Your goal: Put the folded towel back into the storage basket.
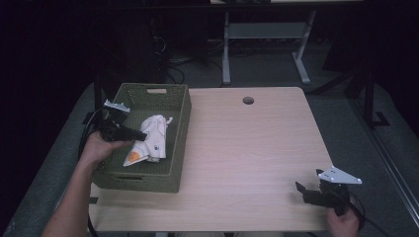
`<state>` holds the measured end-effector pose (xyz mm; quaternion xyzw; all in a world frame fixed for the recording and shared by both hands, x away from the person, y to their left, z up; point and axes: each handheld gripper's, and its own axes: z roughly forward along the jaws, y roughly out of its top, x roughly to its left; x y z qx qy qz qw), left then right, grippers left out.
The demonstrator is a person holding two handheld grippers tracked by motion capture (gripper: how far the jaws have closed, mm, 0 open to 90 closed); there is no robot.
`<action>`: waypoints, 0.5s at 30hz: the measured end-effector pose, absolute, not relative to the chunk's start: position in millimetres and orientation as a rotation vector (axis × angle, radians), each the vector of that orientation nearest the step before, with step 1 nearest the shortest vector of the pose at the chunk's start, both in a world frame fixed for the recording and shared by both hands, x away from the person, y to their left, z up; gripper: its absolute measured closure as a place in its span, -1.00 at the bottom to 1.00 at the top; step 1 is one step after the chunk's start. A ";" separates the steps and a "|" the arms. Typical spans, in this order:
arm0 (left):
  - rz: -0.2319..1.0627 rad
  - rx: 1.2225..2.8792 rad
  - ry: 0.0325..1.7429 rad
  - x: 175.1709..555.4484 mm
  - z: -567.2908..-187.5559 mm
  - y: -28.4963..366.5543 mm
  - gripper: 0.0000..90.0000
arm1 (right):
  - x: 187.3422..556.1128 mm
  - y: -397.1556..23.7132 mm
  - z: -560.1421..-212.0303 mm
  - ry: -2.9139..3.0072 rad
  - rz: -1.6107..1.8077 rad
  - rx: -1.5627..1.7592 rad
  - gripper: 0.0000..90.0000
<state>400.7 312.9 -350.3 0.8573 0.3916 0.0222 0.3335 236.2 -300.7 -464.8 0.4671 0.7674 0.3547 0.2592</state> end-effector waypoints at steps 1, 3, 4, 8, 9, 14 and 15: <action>0.058 2.238 1.023 400.7 -350.3 312.9 0.82 | 236.2 -300.7 -464.8 2.079 0.961 1.266 -0.69; 0.167 2.336 0.993 407.0 -346.4 311.1 0.79 | 236.5 -300.9 -465.3 2.079 0.964 1.266 -0.69; 0.253 2.343 1.003 409.1 -342.7 311.0 0.67 | 237.0 -300.5 -465.7 2.083 0.960 1.273 -0.69; 0.287 2.281 1.074 414.6 -335.7 313.5 0.35 | 238.5 -298.4 -466.8 2.091 0.948 1.270 -0.69; 0.292 2.285 1.076 414.6 -335.8 313.0 0.33 | 238.7 -298.0 -466.6 2.092 0.947 1.260 -0.69; 0.226 2.312 1.094 412.1 -349.9 309.6 0.34 | 238.6 -296.8 -465.8 2.094 0.952 1.252 -0.69; 0.226 2.312 1.094 412.1 -349.9 309.6 0.36 | 238.6 -296.8 -465.8 2.094 0.952 1.252 -0.69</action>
